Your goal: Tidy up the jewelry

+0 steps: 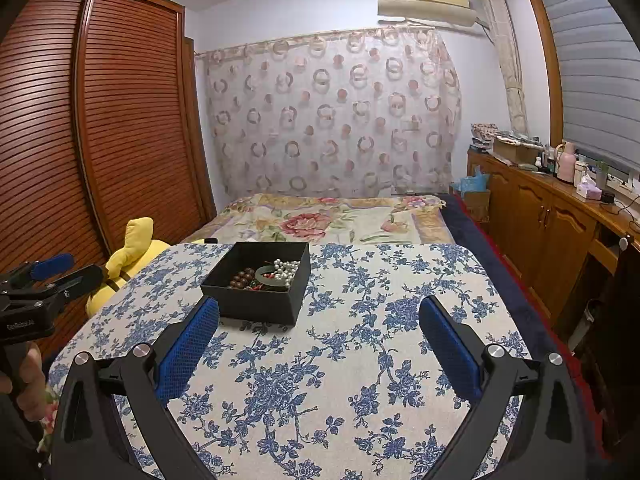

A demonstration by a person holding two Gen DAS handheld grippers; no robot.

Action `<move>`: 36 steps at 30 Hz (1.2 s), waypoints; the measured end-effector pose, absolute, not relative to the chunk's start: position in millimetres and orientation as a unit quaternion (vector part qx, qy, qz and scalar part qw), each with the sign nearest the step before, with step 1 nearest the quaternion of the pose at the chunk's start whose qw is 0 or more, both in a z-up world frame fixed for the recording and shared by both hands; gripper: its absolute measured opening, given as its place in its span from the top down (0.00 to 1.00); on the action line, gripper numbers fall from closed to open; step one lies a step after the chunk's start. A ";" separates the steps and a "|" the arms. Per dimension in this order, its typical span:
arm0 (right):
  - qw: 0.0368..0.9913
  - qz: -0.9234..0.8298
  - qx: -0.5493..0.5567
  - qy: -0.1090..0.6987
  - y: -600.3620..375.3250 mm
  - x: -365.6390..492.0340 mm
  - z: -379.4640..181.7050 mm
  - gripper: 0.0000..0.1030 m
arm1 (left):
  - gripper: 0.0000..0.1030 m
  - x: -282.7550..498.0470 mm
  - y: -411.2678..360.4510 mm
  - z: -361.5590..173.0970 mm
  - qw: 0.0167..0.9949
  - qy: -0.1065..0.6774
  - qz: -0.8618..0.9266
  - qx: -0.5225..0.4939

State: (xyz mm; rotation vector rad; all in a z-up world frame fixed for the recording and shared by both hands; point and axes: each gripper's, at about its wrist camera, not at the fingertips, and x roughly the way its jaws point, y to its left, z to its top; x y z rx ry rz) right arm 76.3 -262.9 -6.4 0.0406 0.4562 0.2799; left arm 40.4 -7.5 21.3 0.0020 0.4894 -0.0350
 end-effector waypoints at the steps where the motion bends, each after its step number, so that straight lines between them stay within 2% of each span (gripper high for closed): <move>1: 0.964 0.138 0.020 0.225 -263.7 76.5 -7.3 0.02 | 0.07 40.4 -7.6 21.3 0.970 0.242 -0.017 0.001; 36: 0.964 0.140 0.021 0.223 -261.7 76.3 -6.6 0.02 | 0.07 41.9 -12.1 22.9 0.971 0.240 -0.020 0.001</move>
